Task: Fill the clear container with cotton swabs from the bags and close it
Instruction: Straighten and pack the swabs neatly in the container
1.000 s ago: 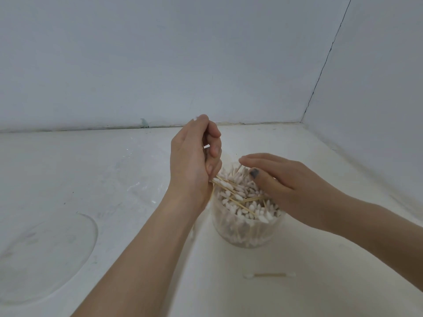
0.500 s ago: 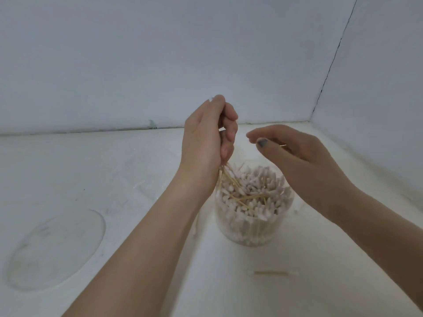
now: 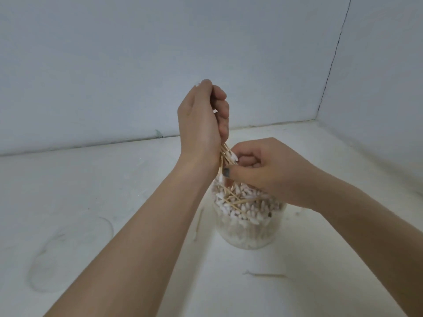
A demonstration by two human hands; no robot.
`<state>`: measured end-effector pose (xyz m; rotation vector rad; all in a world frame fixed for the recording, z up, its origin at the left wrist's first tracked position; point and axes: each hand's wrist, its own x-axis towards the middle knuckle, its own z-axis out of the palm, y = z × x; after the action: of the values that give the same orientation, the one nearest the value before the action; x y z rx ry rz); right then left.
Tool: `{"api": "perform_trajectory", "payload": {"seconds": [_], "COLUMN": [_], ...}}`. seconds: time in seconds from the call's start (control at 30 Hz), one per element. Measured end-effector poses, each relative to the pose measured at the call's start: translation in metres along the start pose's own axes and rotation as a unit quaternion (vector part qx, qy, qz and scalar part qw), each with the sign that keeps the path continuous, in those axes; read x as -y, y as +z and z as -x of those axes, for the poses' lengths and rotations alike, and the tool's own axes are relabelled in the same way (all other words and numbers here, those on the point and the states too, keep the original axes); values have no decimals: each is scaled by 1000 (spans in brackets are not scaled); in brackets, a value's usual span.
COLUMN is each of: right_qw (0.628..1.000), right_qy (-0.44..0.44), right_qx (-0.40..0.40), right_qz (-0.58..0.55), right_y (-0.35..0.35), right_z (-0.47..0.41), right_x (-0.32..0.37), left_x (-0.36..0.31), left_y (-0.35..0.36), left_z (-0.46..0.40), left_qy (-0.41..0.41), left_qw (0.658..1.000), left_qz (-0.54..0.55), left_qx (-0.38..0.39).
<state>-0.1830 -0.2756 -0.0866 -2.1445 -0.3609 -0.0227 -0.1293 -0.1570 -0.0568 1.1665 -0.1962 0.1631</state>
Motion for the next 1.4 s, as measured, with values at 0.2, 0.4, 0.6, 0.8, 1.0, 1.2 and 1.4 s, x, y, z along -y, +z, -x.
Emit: {"api": "perform_trajectory", "payload": {"seconds": [0.2,0.4,0.6,0.8,1.0,1.2,1.4], "right_qw": [1000,999,998,998,986,984,996], "right_qy": [-6,5,34,47,103,99,60], "right_qx": [-16,-42,-49,-28,46,46,-6], "right_qz": [-15,5,-29,-14,-127,-139,-72], "right_y": [-2,-2,-6,-6,-12,-9,2], "right_z": [2,2,0,1,4,5,3], "right_x": [-1,2,2,2,5,7,6], "left_x": [8,11,16,17,14,10,5], "left_y": [4,3,-3,2,5,5,1], "left_z": [-1,2,3,4,2,-2,-6], "left_qy": [-17,-78,-86,-99,-86,-68,-63], "left_qw": [998,995,995,994,995,997,998], "left_qz": [39,27,-36,-43,-47,-43,-11], "left_qx": [-46,-52,-35,1,-4,-14,-19]}}
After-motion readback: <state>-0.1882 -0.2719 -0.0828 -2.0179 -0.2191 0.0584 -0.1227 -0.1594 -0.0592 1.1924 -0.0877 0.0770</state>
